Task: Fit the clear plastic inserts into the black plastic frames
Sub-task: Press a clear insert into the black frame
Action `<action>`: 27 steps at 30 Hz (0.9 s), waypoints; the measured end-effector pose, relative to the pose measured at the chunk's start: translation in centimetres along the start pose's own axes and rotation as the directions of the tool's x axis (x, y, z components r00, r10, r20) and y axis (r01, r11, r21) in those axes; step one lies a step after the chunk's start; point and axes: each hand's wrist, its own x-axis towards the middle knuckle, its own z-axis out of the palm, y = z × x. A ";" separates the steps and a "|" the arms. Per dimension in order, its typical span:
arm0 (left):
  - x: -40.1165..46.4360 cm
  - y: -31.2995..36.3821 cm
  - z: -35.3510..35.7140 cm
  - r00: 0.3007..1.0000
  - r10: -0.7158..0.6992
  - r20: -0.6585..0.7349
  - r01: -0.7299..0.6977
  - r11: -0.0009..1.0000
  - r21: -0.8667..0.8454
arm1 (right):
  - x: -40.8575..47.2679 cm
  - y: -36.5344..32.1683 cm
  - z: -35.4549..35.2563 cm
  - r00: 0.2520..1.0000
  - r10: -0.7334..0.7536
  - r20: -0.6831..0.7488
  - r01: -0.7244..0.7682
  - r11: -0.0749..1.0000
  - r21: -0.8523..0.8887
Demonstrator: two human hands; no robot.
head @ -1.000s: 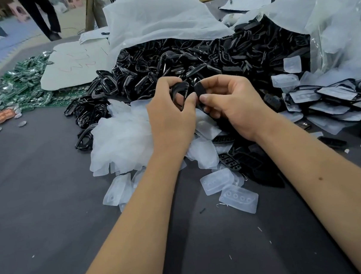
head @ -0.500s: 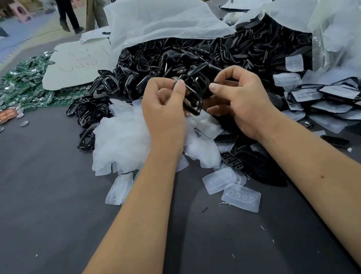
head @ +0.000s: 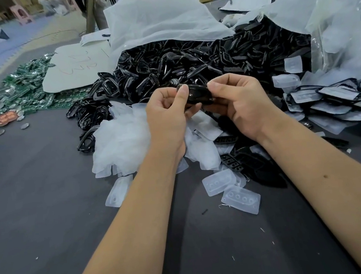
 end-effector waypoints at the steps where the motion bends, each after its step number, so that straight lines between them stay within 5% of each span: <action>1: 0.0 0.0 0.0 1.000 0.003 0.000 -0.003 1.000 0.002 | 0.0 0.1 0.0 1.000 -0.011 0.005 0.011 1.000 -0.020; 14: -0.2 -0.2 0.1 0.992 0.060 0.111 -0.065 0.997 0.046 | 0.3 0.8 0.0 0.997 -0.040 -0.066 0.033 0.994 -0.109; 27: -0.2 -0.5 0.3 0.998 0.063 0.004 -0.063 0.994 0.088 | 0.1 0.5 0.1 0.999 -0.022 -0.024 0.020 0.995 -0.101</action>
